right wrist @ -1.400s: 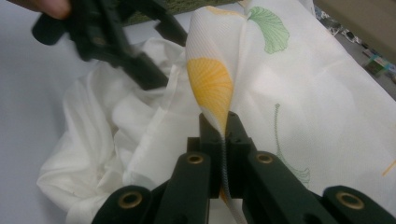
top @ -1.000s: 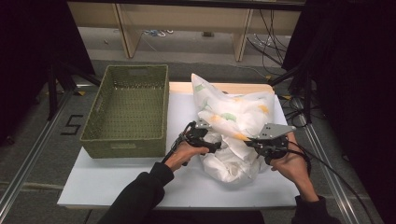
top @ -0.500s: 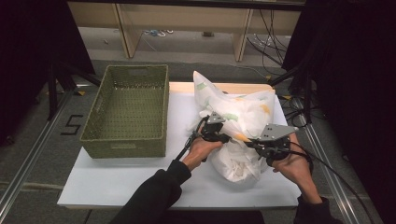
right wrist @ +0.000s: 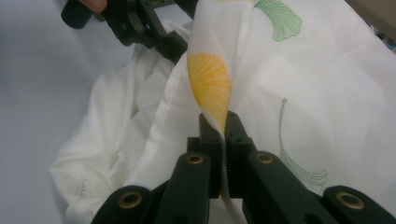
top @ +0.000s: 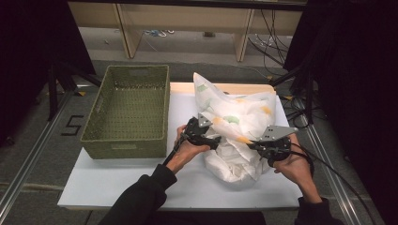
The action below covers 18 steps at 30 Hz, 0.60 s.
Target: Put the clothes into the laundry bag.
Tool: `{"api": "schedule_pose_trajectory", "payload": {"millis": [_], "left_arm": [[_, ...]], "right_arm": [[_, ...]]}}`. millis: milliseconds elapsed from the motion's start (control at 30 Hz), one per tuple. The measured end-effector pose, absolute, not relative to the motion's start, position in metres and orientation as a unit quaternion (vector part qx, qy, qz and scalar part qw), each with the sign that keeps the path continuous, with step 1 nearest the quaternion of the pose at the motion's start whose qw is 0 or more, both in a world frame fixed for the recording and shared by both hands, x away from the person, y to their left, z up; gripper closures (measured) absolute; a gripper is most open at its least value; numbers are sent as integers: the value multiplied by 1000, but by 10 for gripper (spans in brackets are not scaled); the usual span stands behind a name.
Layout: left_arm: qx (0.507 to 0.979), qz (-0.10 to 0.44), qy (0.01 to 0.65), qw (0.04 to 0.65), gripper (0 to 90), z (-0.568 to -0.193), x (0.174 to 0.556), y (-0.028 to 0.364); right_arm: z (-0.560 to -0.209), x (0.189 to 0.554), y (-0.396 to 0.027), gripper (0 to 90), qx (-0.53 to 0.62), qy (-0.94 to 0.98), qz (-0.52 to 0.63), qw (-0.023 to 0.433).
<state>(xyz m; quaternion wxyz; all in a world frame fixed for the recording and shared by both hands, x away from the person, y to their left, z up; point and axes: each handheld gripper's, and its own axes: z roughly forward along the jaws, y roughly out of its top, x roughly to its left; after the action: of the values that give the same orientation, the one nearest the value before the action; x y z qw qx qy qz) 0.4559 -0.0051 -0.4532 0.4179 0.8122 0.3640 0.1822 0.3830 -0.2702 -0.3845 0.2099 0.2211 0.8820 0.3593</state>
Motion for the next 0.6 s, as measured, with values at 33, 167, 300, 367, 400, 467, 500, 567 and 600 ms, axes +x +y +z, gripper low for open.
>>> {"api": "schedule_pose_trajectory", "payload": {"millis": [33, 167, 300, 367, 400, 467, 500, 567, 600], "left_arm": [[806, 172, 376, 423, 151, -457, 459, -4], [801, 126, 382, 444, 173, -478, 474, -14], [802, 73, 352, 477, 549, -482, 477, -22], [796, 73, 343, 493, 719, -480, 474, -31], [793, 76, 339, 500, 759, -477, 471, -36], [787, 79, 324, 519, 781, -469, 466, -46], [785, 85, 319, 525, 782, -464, 464, -50], [781, 98, 319, 528, 782, -460, 466, -54], [780, 96, 323, 528, 781, -460, 470, -55]], "right_arm": [[-384, 382, -269, 899, 226, 881, 359, 209], [-384, 381, -267, 899, 223, 882, 360, 206], [-385, 383, -269, 898, 228, 881, 361, 205], [-386, 383, -270, 898, 222, 882, 361, 205], [-386, 384, -270, 898, 219, 882, 361, 207], [-385, 384, -270, 898, 222, 882, 360, 206], [-385, 383, -270, 899, 219, 883, 360, 207], [-385, 383, -271, 899, 217, 884, 360, 206], [-385, 383, -271, 899, 223, 884, 358, 203]]}}
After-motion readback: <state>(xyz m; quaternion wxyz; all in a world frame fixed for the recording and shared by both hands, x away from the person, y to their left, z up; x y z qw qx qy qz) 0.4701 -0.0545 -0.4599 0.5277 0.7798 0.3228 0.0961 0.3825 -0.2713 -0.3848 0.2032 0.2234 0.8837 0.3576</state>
